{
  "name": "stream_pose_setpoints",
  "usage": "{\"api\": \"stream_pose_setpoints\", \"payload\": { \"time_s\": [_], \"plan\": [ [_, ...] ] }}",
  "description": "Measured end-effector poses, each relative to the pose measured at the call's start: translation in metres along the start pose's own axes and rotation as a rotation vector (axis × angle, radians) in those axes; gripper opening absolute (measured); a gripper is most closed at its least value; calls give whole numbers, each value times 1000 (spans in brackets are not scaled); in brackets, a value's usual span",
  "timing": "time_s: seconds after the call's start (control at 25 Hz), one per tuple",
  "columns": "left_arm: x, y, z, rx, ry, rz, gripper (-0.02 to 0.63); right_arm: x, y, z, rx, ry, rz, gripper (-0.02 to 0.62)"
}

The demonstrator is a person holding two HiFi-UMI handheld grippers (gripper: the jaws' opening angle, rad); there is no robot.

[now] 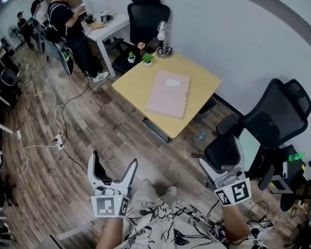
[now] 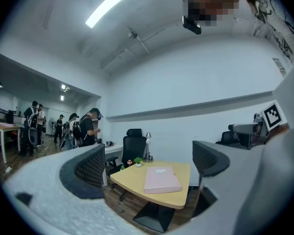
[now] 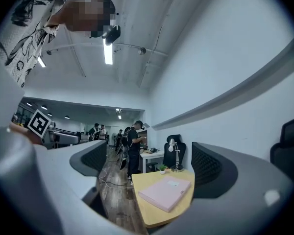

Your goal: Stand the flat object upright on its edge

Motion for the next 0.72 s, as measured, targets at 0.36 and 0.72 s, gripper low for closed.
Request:
{"api": "stream_pose_setpoints", "payload": {
  "time_s": [0.36,0.72],
  "plan": [
    [-16,12,46,-27,28,-38,546,15,2,51,-7,3,1,535],
    [-54,-15,129,7,105,-26,545,30,-16,123,4,54,-15,537]
  ]
}}
Point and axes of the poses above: the fingertips, and each gripper's own axes: z forward along the fingers, x to its right, y out of its underside, the point moved 2 cm from there along -z, backward along the fingers, and after that the axes turned 9 degrees about -x, right-handed, at the moved point
